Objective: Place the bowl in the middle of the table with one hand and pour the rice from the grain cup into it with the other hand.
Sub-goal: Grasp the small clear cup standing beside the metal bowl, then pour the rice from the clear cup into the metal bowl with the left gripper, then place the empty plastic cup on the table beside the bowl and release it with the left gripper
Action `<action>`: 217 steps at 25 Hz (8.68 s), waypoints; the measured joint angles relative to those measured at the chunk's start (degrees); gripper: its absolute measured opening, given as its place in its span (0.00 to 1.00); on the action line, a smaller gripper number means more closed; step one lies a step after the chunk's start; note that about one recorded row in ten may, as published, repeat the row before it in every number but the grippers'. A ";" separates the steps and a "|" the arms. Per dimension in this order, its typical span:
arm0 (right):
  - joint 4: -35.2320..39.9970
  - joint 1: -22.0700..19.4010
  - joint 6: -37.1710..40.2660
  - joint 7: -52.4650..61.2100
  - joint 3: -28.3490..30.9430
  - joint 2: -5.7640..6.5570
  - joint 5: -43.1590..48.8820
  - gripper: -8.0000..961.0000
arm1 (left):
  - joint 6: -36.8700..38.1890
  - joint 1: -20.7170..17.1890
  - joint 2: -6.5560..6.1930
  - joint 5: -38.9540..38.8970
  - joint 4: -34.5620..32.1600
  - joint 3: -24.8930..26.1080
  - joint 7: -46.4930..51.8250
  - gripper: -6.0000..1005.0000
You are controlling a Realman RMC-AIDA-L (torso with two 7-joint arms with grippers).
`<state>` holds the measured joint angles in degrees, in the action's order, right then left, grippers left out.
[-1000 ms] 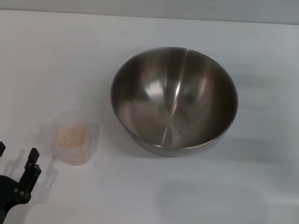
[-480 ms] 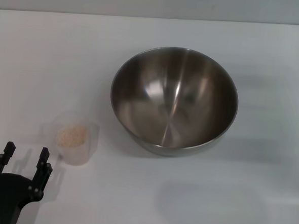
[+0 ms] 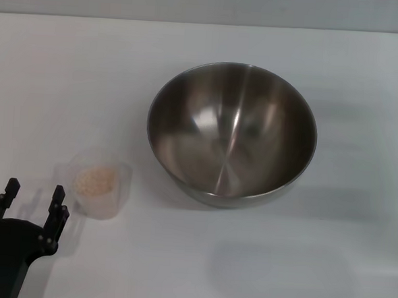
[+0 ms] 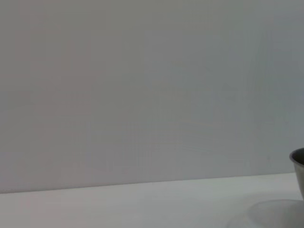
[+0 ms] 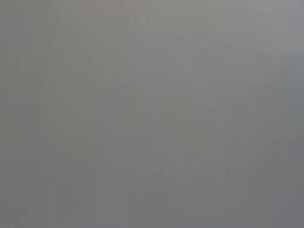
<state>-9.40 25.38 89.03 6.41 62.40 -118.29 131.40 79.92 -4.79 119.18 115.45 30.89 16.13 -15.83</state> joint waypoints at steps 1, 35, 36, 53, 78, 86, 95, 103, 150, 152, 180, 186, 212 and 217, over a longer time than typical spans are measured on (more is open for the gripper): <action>0.00 -0.05 0.14 0.00 0.00 0.00 0.01 0.71 | -0.10 0.23 -0.01 -0.15 -0.08 0.00 -0.01 0.67; -0.05 0.26 0.17 0.00 0.00 -0.01 -0.10 0.71 | -5.37 7.14 0.00 -3.64 -1.03 0.45 0.58 0.64; -0.04 0.27 0.17 0.00 0.03 -0.01 -0.10 0.71 | -5.37 7.14 0.00 -3.64 -1.03 0.45 0.58 0.64; -0.36 0.37 0.11 0.00 0.18 -0.05 -0.10 0.71 | -6.55 9.26 0.00 -3.74 -0.48 0.02 0.67 0.41; 0.00 0.34 0.05 0.45 1.76 -0.28 -0.09 0.71 | 1.00 17.88 -0.58 -3.09 -0.28 3.99 -12.91 0.03; -0.19 1.07 0.10 0.41 1.76 -0.23 -0.09 0.71 | 0.68 21.90 -0.14 -3.05 1.73 5.59 -39.88 0.03; -0.01 1.90 -0.09 0.18 1.76 -0.22 -0.09 0.71 | 0.46 24.08 0.00 -1.82 2.58 1.26 -60.66 0.03; 0.09 2.66 -0.33 0.14 2.19 -0.01 -0.09 0.71 | -2.72 25.46 -0.01 0.52 3.48 -2.46 -79.34 0.03; 0.17 4.14 -1.67 0.46 2.43 0.72 -0.10 0.71 | -1.84 23.05 -0.06 7.52 7.65 11.19 -55.13 0.03; 0.17 4.14 -1.98 0.51 2.47 0.61 -0.11 0.71 | -2.17 22.36 -0.07 7.38 8.03 12.59 -49.90 0.03; 0.02 3.44 -1.53 0.62 2.55 -0.44 -0.19 0.71 | -24.10 24.92 -0.33 2.93 -8.06 24.96 6.09 0.04; 0.07 3.44 -1.53 0.62 2.55 -0.46 -0.19 0.71 | -24.14 25.29 -0.35 3.20 -9.02 24.95 7.61 0.06; -0.18 3.26 -1.49 0.62 2.55 -0.54 0.21 0.71 | -24.39 23.92 -0.45 3.21 -9.46 24.62 9.49 0.23; -0.18 3.32 -1.86 0.62 2.55 -0.54 0.22 0.71 | -22.72 22.41 -0.61 3.30 -9.36 24.56 12.31 0.29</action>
<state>-9.58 28.70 87.17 7.03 64.95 -118.83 131.62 57.20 17.62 118.57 118.75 21.54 40.69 -3.53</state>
